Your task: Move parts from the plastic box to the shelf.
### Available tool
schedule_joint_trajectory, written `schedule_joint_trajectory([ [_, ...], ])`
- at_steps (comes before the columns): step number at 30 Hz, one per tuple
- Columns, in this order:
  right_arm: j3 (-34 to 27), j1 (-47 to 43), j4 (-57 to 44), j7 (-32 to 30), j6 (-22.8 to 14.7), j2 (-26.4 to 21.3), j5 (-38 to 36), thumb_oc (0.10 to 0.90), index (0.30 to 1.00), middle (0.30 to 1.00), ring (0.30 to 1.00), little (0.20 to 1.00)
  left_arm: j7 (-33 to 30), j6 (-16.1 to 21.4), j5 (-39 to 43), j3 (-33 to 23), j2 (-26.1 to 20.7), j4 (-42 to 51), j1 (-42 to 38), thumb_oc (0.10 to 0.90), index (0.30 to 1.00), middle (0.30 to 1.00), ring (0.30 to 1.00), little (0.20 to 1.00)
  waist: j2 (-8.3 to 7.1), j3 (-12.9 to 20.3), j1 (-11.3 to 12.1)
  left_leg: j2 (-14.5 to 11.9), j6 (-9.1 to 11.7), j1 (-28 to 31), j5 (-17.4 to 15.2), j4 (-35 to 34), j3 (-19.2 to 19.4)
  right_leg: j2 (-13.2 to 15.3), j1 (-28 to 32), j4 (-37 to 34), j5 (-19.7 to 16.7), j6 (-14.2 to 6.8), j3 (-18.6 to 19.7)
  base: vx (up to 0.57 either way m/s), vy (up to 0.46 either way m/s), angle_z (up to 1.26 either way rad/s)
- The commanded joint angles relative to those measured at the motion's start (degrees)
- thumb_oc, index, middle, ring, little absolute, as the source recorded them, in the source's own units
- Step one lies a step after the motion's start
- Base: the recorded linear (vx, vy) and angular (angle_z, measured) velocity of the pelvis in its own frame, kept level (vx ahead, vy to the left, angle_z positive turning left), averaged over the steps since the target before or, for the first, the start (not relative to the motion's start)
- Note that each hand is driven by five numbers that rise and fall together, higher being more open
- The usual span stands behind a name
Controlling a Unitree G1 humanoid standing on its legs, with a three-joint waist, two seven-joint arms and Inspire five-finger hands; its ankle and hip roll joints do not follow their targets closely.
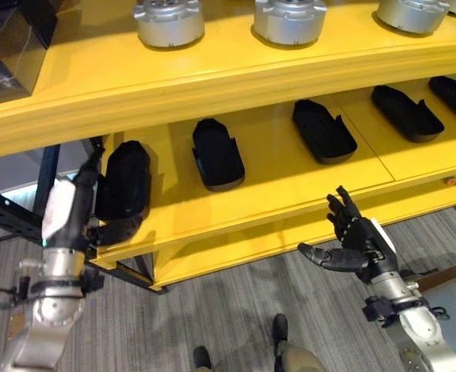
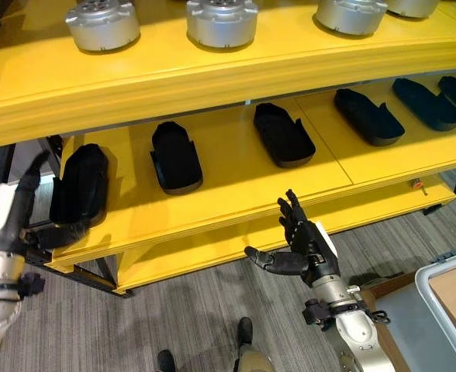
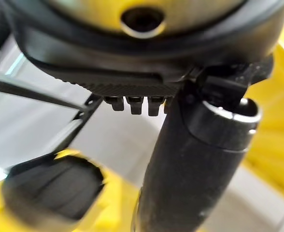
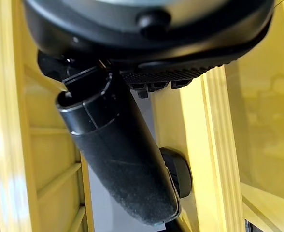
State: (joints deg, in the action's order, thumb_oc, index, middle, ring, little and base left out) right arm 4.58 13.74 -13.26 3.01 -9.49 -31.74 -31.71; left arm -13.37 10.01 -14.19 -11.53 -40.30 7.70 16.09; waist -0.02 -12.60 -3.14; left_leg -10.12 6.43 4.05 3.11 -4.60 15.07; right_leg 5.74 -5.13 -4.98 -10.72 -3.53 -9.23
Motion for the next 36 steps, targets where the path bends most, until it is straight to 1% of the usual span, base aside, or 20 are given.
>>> schedule_joint_trajectory([
  [1,-4.1,-3.17,-6.64,0.23,-6.13,-0.06,-0.04,0.9,1.0,1.0,1.0,1.0,-1.79,3.67,-3.83,-4.41,-2.42,3.84,-3.2,0.9,1.0,1.0,1.0,1.0,-2.8,2.18,-0.17,-1.83,0.45,1.31,0.34,-0.4,-1.53,2.17,8.05,0.11,7.64,-3.55,-2.39,-0.01,-0.022,0.08],
  [5,-4.11,-3.02,-6.87,0.16,-6.13,-0.2,0.06,0.9,1.0,1.0,1.0,1.0,-1.55,3.55,-4.85,-4.11,-1.38,4.85,-1.66,0.9,1.0,1.0,1.0,1.0,-3.1,1.77,0.0,-2.2,0.52,1.11,0.49,-0.4,-1.75,1.81,8.05,0.11,7.81,-3.34,-2.59,-0.02,-0.03,0.16],
  [8,-4.46,-2.66,-7.49,-0.01,-6.21,-0.47,0.18,0.9,1.0,1.0,1.0,1.0,-0.92,3.26,-7.37,-3.54,-0.49,6.33,1.15,0.9,1.0,1.0,1.0,1.0,-3.71,0.73,0.57,-2.78,0.8,0.42,0.94,-0.4,-2.23,1.22,7.97,0.05,7.92,-3.07,-3.02,-0.05,-0.045,0.05],
  [9,-4.58,-2.65,-7.61,-0.31,-6.31,-0.69,0.32,0.9,1.0,1.0,1.0,1.0,-0.78,2.93,-9.11,-3.28,-0.99,6.74,1.79,0.9,1.0,1.0,1.0,1.0,-3.91,0.32,0.73,-3.05,0.9,-0.01,1.12,-0.4,-2.51,1.0,7.8,0.02,7.93,-2.98,-3.15,-0.04,-0.036,0.02],
  [14,-4.78,-2.43,-7.83,-0.68,-6.5,-0.79,0.14,0.9,1.0,1.0,1.0,1.0,-0.42,2.91,-10.14,-2.0,-0.78,6.58,2.52,0.9,1.0,1.0,1.0,1.0,-4.42,-0.41,0.91,-3.34,0.97,-1.08,1.56,-0.4,-3.39,0.53,7.16,-0.01,7.84,-2.79,-3.28,-0.03,-0.028,0.1],
  [16,-4.69,-2.45,-7.97,-0.74,-6.4,-0.98,0.19,0.9,1.0,1.0,1.0,1.0,-0.45,2.37,-11.71,-1.25,-1.05,6.34,2.61,0.9,1.0,1.0,1.0,1.0,-4.63,-0.66,0.93,-3.46,0.96,-1.35,1.66,-0.4,-3.52,0.46,7.0,-0.02,7.82,-2.74,-3.26,-0.01,-0.014,0.08],
  [20,-4.82,-2.41,-7.99,-0.93,-6.32,-0.91,0.13,0.9,1.0,1.0,1.0,1.0,0.13,1.84,-12.02,-0.51,-0.31,5.47,2.83,0.9,1.0,1.0,1.0,1.0,-4.92,-1.08,1.01,-3.59,0.91,-1.63,1.69,-0.4,-3.73,0.25,6.75,-0.02,7.83,-2.57,-3.17,0.0,-0.003,0.02],
  [24,-4.53,-2.9,-7.87,-1.19,-6.25,-0.87,0.06,0.9,1.0,1.0,1.0,1.0,-0.26,1.3,-13.12,0.35,-0.63,3.54,2.16,0.9,1.0,1.0,1.0,1.0,-5.24,-1.57,1.17,-3.64,0.9,-1.48,1.7,-0.4,-3.53,0.22,6.68,0.04,7.68,-2.64,-3.11,0.0,0.0,-0.01],
  [29,-3.74,-4.39,-7.74,-1.79,-6.09,-0.85,-0.06,0.9,1.0,1.0,1.0,1.0,-1.07,-1.17,-14.89,3.67,0.28,-3.78,-2.25,0.9,1.0,1.0,1.0,1.0,-5.75,-2.75,1.14,-3.57,1.01,-1.5,1.77,-0.4,-2.92,0.2,6.21,0.29,7.47,-2.81,-3.19,0.01,0.014,-0.04],
  [31,-3.57,-4.56,-7.72,-1.78,-6.05,-0.89,-0.18,0.9,1.0,1.0,1.0,1.0,-1.33,-1.58,-14.75,4.33,0.76,-5.61,-3.16,0.9,1.0,1.0,1.0,1.0,-5.81,-2.97,1.04,-3.51,0.99,-1.57,1.79,-0.4,-2.77,0.23,5.98,0.34,7.35,-2.85,-3.05,0.0,0.022,-0.04],
  [36,-3.17,-4.64,-7.58,-1.66,-5.69,-0.91,-0.39,0.9,1.0,1.0,1.0,1.0,-3.15,-4.14,-16.75,4.9,1.49,-11.07,-6.04,0.9,1.0,1.0,1.0,1.0,-6.2,-3.37,0.66,-3.63,0.97,-1.66,1.76,-0.4,-2.26,0.26,5.42,0.38,7.12,-2.83,-2.54,0.0,0.005,-0.01],
])
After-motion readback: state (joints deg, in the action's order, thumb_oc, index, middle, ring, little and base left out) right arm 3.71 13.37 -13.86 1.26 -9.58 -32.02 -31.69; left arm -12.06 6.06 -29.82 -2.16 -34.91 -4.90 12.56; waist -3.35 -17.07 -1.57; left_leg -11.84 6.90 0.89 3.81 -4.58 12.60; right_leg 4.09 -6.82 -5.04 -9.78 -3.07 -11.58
